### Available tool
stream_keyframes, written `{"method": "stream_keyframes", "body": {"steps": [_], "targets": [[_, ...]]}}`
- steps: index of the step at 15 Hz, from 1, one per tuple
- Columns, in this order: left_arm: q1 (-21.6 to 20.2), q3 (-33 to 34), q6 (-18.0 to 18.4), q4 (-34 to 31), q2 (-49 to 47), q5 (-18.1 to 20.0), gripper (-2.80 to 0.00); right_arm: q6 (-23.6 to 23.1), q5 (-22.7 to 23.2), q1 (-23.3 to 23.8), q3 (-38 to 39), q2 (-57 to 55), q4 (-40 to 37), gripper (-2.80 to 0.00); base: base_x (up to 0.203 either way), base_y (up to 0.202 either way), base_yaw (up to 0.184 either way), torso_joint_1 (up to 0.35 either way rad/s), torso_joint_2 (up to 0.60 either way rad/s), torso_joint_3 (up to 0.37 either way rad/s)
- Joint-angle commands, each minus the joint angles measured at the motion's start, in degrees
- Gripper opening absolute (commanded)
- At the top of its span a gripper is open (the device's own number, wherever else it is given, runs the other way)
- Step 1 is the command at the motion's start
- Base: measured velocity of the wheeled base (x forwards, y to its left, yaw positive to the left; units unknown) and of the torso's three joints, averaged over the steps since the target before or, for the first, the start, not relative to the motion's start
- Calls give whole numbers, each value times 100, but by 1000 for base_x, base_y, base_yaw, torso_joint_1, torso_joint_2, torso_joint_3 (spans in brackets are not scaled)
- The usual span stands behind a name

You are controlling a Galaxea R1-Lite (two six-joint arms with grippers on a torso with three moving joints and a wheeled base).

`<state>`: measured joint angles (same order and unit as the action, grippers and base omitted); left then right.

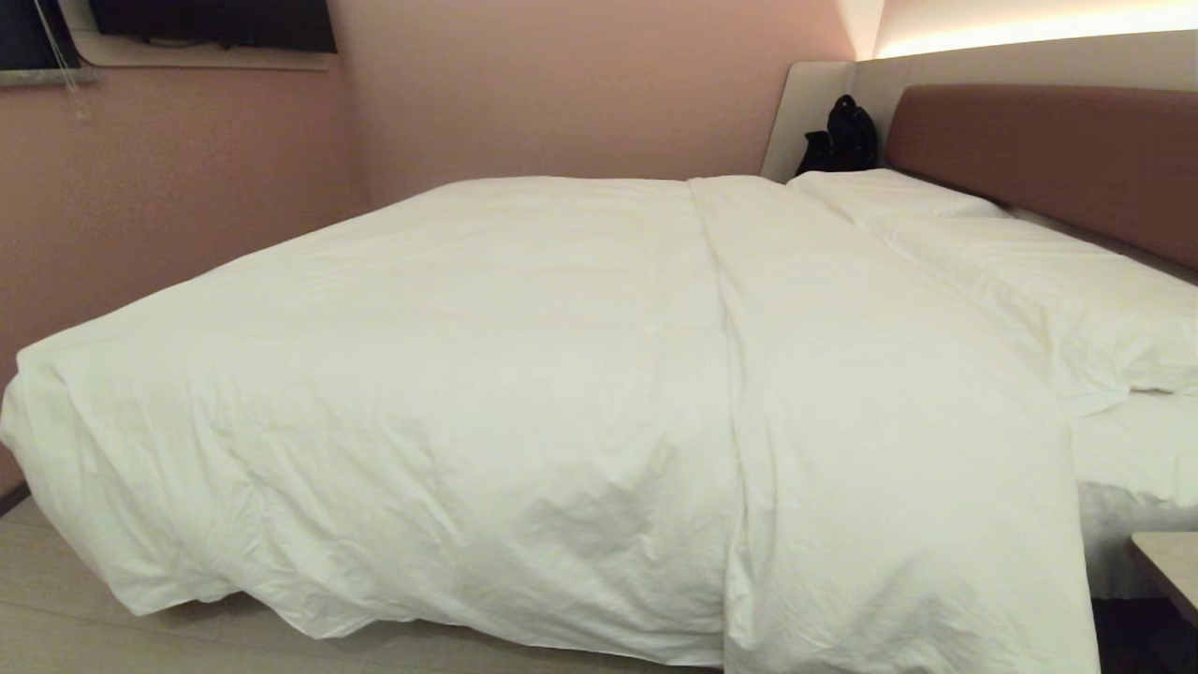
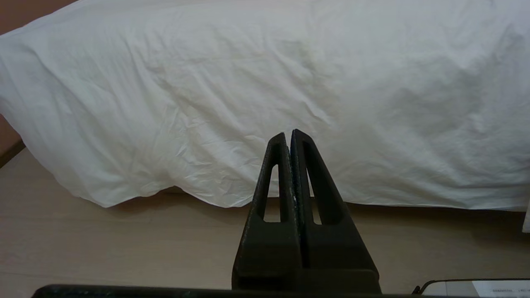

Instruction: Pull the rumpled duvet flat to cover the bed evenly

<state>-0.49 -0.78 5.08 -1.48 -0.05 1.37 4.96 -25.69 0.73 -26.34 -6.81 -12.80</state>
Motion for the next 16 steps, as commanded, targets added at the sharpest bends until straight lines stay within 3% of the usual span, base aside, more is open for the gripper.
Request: {"method": "stream_keyframes", "body": {"steps": [1,5,10,16], "targets": [[-4,26,2,7,5,4,-280,-274,810,-3,26,585,18,-280,0,0,0,0,0,0],[-4,35,2,16,5,4,-280,-491,1777,-3,479,681,440,-280,0,0,0,0,0,0],[-4,35,2,16,1,4,-280,-927,1965,-3,1995,681,1742,-280,0,0,0,0,0,0],[-4,35,2,16,5,4,-280,-952,2142,-3,2494,681,1795,-280,0,0,0,0,0,0]]}}
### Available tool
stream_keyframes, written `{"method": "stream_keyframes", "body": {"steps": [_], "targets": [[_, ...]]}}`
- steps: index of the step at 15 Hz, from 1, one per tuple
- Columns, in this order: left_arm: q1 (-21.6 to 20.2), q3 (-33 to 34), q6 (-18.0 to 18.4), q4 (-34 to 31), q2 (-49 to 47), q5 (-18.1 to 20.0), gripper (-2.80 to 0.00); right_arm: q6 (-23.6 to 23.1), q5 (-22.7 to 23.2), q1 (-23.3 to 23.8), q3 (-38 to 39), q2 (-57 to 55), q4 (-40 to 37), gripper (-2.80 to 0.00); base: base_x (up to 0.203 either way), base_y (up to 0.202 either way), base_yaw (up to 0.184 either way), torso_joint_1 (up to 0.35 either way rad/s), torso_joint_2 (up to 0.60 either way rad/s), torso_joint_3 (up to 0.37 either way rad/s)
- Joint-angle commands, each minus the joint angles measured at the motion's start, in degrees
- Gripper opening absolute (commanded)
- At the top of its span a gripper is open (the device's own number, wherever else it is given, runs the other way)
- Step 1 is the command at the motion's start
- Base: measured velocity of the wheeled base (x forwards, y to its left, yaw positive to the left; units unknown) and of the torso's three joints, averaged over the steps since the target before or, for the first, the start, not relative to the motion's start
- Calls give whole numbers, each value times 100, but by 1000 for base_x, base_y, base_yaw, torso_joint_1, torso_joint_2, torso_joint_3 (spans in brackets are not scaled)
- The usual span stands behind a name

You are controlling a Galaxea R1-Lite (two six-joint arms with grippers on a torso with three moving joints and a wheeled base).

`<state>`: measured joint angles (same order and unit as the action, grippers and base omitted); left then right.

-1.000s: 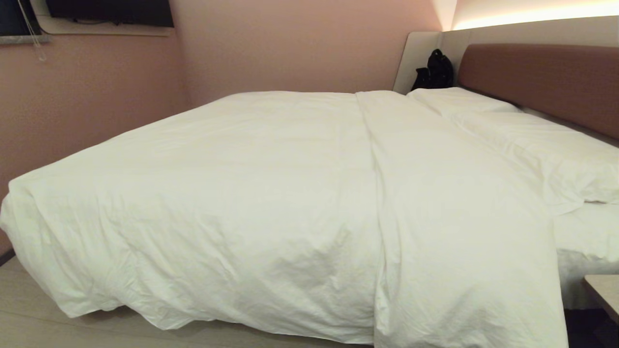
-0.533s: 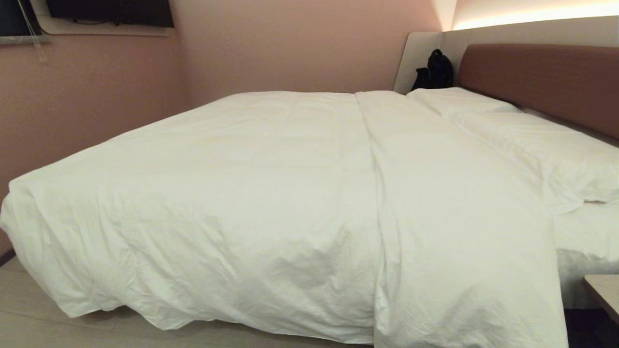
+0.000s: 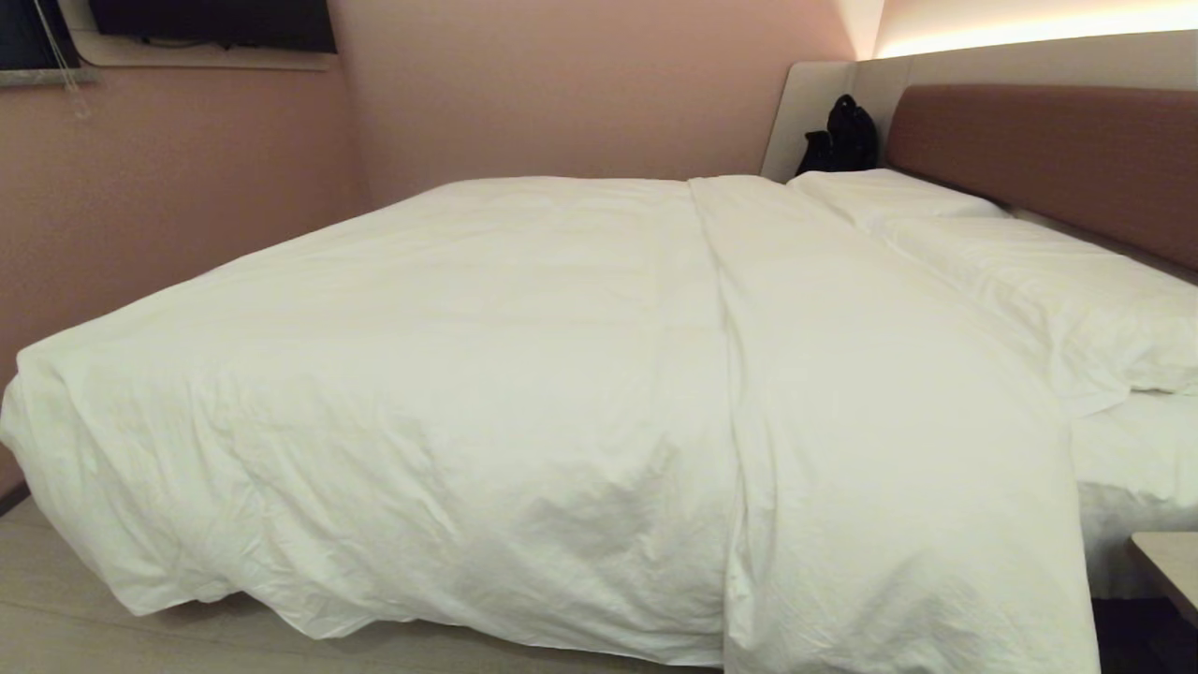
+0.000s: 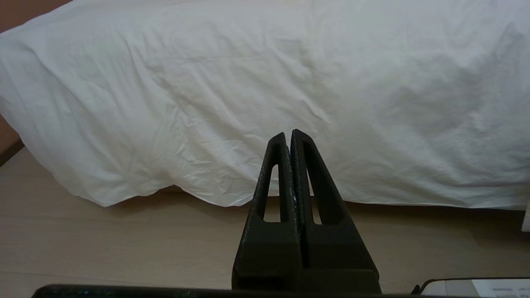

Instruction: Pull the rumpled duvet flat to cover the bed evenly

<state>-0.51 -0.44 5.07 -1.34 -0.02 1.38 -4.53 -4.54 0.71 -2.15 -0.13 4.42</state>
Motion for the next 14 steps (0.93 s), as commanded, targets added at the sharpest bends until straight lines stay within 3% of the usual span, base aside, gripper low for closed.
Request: {"method": "stream_keyframes", "body": {"steps": [1,6,14], "targets": [[-2,0,3,2,2,3,-280,13,83,0,153,13,51,-280,0,0,0,0,0,0],[-2,0,3,2,2,3,-280,34,470,0,215,13,61,-280,0,0,0,0,0,0],[-2,0,3,2,2,12,-280,401,462,0,215,13,-231,-280,0,0,0,0,0,0]]}}
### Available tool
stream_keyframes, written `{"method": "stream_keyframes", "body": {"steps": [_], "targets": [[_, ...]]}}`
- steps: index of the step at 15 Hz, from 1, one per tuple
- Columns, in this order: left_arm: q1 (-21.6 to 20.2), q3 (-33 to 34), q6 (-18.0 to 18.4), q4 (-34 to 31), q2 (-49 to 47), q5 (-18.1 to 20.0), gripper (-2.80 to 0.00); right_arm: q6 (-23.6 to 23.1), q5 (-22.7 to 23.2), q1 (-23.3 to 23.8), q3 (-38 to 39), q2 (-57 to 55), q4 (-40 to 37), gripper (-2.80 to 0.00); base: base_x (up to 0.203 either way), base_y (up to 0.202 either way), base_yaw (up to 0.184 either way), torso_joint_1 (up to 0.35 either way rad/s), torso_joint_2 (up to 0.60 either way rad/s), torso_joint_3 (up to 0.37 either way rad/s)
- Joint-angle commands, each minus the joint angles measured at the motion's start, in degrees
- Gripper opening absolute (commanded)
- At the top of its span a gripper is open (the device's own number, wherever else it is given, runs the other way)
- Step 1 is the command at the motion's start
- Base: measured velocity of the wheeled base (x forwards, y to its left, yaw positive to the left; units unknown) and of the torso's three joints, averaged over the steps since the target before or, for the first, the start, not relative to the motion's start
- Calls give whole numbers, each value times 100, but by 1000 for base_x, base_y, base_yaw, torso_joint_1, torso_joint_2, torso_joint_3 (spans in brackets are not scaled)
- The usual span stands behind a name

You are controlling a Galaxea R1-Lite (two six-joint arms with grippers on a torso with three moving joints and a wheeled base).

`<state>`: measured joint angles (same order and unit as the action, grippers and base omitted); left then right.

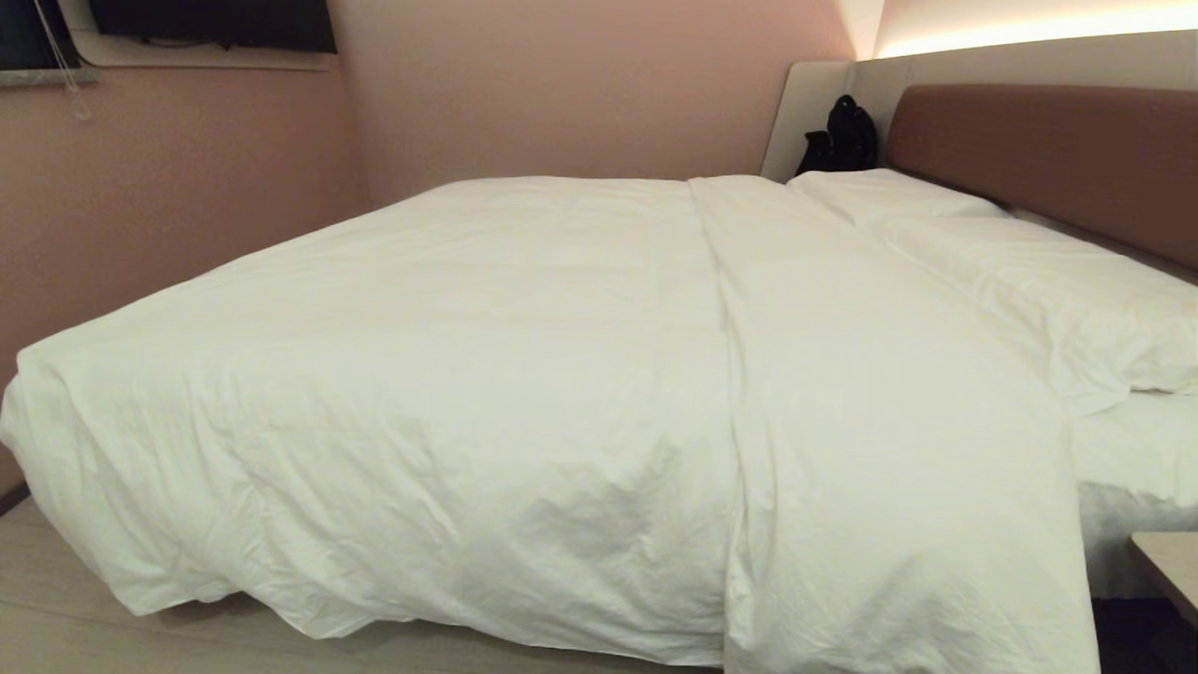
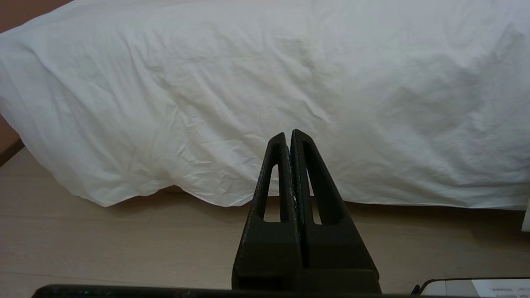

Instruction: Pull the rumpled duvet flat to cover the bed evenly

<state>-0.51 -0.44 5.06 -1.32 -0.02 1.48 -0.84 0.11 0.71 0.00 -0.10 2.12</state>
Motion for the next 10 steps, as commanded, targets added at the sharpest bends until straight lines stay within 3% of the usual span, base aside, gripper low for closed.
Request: {"method": "stream_keyframes", "body": {"steps": [1,10], "targets": [[-2,0,-5,0,2,2,-280,31,-2,0,0,10,-1,-280,0,0,0,0,0,0],[-2,0,-5,0,2,2,-280,31,-2,0,0,10,-1,-280,0,0,0,0,0,0]]}}
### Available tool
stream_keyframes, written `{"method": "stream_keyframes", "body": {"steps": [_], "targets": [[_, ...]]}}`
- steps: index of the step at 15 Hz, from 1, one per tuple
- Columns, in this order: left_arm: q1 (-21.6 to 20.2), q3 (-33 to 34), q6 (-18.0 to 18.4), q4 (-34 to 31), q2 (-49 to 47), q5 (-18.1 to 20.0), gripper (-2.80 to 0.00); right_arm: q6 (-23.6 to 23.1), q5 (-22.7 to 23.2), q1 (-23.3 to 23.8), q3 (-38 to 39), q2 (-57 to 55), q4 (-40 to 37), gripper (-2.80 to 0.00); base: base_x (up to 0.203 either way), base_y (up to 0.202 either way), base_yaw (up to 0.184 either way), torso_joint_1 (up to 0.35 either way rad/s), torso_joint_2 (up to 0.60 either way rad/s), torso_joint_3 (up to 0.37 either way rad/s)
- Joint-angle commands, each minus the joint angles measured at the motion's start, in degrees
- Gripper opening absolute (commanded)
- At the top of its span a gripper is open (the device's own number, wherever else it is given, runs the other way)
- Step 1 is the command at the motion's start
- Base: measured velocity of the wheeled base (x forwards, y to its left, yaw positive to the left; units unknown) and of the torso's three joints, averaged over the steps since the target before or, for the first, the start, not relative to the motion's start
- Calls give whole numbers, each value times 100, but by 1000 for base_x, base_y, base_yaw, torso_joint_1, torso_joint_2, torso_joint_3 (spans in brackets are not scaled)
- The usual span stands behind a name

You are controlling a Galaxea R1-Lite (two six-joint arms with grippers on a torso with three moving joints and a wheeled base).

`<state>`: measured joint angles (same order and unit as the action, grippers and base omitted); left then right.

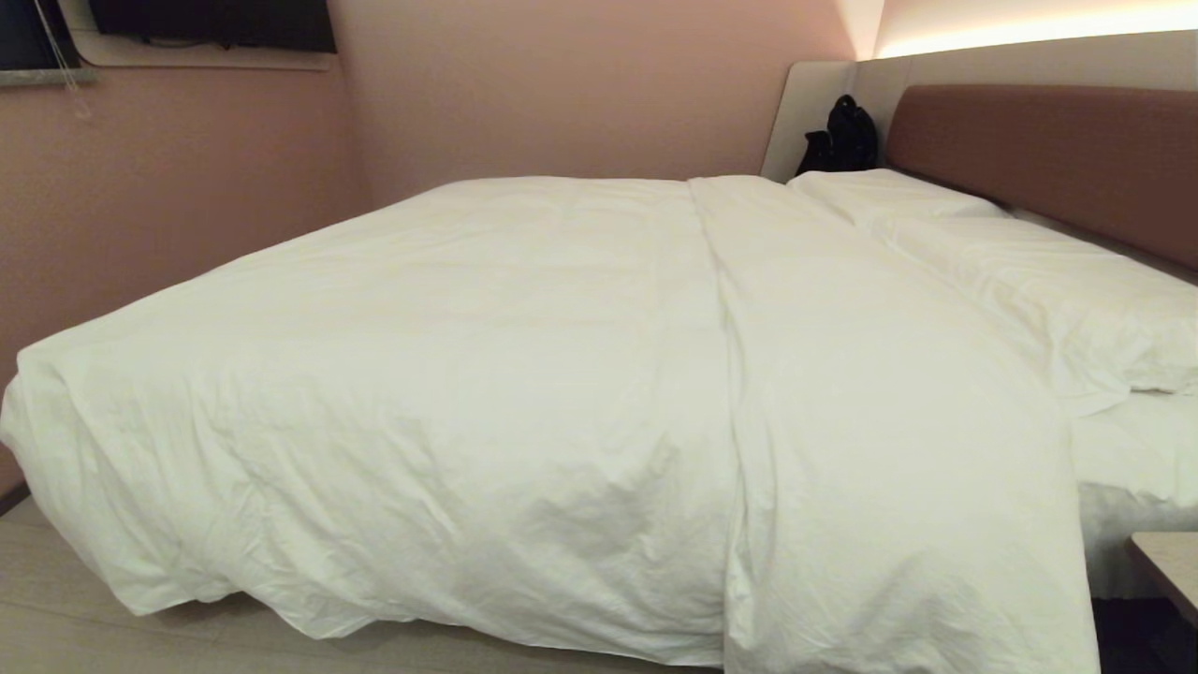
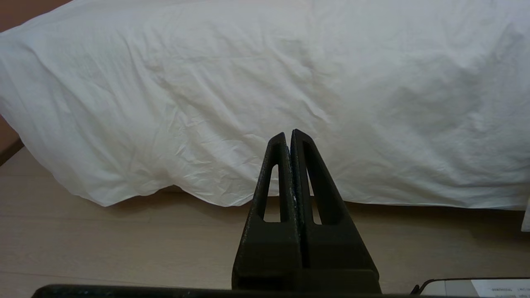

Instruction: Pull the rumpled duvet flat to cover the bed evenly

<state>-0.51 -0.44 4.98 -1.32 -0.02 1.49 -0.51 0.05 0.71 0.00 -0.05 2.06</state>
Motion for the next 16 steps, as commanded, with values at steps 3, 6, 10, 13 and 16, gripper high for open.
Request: {"method": "stream_keyframes", "body": {"steps": [3,6,10,13,16], "targets": [[-2,0,-6,0,2,-8,-280,-2,4,0,0,5,5,-280,0,0,0,0,0,0],[-2,0,-6,0,2,-8,-280,-2,4,0,0,5,5,-280,0,0,0,0,0,0],[-2,0,-6,9,2,-8,-280,-2,4,0,0,5,5,-280,0,0,0,0,0,0],[-2,0,-41,9,2,-8,-280,-2,4,0,0,5,5,-280,0,0,0,0,0,0],[-2,0,-33,9,2,-8,-280,-2,4,0,0,5,5,-280,0,0,0,0,0,0]]}}
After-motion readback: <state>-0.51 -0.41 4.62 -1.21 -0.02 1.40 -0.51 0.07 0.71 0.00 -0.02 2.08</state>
